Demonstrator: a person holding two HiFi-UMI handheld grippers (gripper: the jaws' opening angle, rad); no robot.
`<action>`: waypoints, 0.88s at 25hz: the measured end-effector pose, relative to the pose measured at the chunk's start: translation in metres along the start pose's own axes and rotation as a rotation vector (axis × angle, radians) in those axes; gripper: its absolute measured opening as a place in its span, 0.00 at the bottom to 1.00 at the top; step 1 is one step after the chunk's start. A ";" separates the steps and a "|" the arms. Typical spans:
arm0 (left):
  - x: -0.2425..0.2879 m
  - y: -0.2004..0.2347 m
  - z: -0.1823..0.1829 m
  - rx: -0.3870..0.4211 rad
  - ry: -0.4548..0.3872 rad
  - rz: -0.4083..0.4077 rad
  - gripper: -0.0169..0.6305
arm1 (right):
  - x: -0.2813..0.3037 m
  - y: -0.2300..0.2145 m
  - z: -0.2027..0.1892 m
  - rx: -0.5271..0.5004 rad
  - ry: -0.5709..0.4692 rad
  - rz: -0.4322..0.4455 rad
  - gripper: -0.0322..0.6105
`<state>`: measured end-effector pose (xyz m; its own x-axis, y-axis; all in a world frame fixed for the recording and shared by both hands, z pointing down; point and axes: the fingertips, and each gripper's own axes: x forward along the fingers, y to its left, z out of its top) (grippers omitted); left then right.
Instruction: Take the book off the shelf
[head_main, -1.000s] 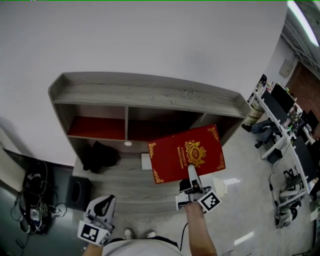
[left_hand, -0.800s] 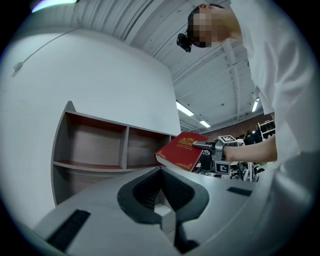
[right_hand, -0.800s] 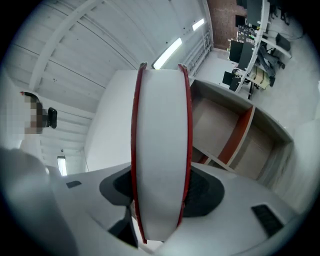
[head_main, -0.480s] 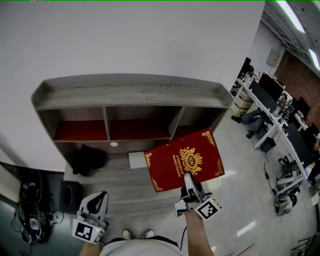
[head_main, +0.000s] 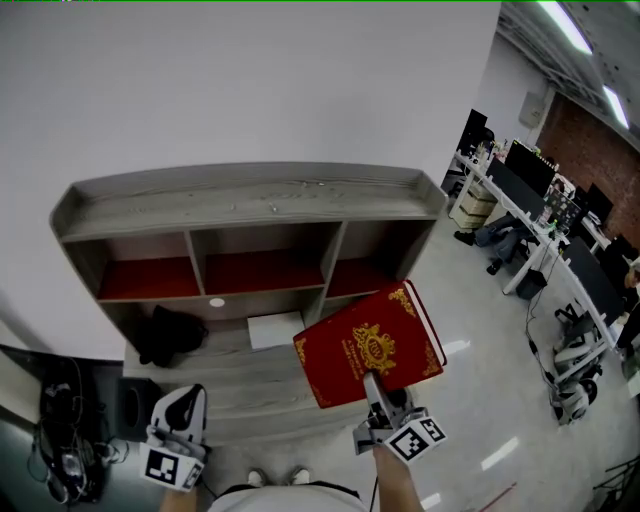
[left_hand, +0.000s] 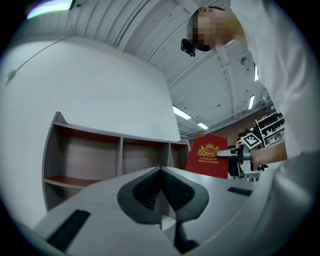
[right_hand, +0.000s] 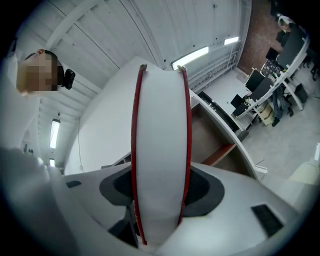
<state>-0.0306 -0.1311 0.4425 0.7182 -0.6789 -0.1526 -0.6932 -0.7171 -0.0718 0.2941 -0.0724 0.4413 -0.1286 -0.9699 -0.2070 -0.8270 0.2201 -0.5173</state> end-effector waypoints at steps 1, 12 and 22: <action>0.000 0.001 0.002 0.001 -0.001 0.006 0.05 | 0.001 0.002 0.002 -0.005 0.002 0.010 0.43; -0.022 0.021 -0.002 0.011 0.028 0.099 0.05 | -0.016 0.007 0.006 -0.178 0.063 0.004 0.43; -0.024 0.040 0.000 0.038 0.034 0.127 0.05 | 0.007 0.002 0.003 -0.172 0.057 0.001 0.43</action>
<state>-0.0758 -0.1437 0.4433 0.6256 -0.7693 -0.1297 -0.7801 -0.6189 -0.0914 0.2929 -0.0788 0.4360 -0.1564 -0.9751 -0.1570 -0.9077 0.2046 -0.3663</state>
